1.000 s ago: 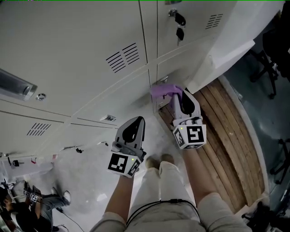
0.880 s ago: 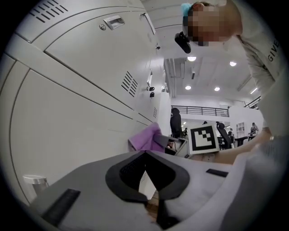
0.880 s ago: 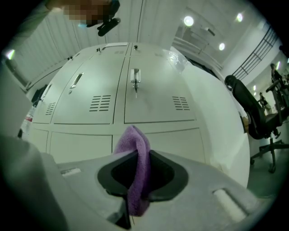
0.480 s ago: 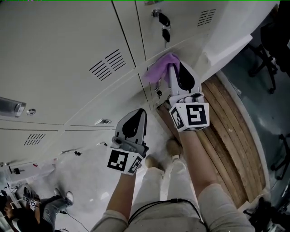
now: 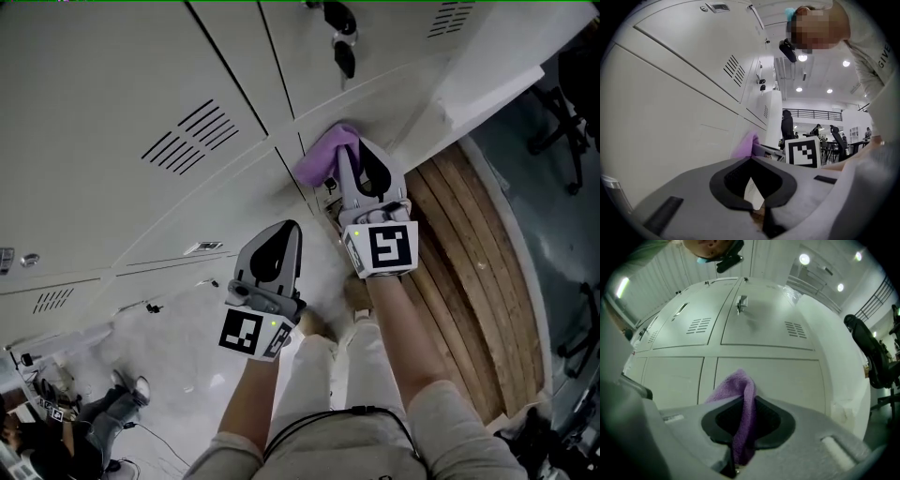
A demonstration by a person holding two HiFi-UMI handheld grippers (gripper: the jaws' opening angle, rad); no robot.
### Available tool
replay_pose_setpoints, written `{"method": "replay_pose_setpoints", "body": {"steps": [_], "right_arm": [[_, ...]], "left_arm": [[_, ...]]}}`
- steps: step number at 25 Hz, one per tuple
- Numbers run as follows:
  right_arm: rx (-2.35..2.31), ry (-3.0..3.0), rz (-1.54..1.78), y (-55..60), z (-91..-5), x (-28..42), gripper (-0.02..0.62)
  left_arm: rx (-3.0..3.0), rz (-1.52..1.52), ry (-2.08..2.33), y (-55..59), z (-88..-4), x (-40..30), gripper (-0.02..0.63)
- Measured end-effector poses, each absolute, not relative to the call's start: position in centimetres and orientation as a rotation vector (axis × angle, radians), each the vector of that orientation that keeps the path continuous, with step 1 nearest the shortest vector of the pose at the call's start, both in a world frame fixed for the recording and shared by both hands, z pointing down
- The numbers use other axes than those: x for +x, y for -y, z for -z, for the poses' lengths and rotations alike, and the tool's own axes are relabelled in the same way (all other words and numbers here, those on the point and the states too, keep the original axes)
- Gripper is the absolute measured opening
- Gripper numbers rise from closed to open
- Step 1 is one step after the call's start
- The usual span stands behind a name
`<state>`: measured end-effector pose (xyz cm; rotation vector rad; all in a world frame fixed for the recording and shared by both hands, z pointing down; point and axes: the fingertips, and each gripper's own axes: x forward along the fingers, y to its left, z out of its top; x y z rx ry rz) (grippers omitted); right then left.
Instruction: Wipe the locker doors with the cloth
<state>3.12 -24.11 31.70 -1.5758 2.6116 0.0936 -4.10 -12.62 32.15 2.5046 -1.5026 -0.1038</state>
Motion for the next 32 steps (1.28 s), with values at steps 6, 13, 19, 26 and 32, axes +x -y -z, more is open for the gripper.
{"method": "replay_pose_setpoints", "body": {"steps": [6, 13, 19, 26, 32], "right_arm": [[-1.602, -2.651, 0.093, 24.6, -38.3, 3.5, 0.052], [-1.652, -2.771, 0.197, 24.8, -43.6, 3.8, 0.052], [-1.687, -2.838, 0.288, 24.7, -47.6, 4.2, 0.052], [-1.711, -2.857, 0.371, 23.7, -50.8, 5.0, 0.052], [-1.737, -2.852, 0.428, 22.8, -52.8, 5.7, 0.052]], "left_arm": [[2.465, 0.061, 1.504, 13.0, -34.7, -4.2, -0.002], [2.436, 0.051, 1.502, 13.3, -36.1, -3.9, -0.002], [2.419, 0.040, 1.508, 13.7, -37.1, -4.2, -0.002], [2.406, 0.031, 1.501, 13.6, -38.2, -4.2, -0.002], [2.401, 0.025, 1.494, 13.3, -38.9, -4.4, -0.002]]}}
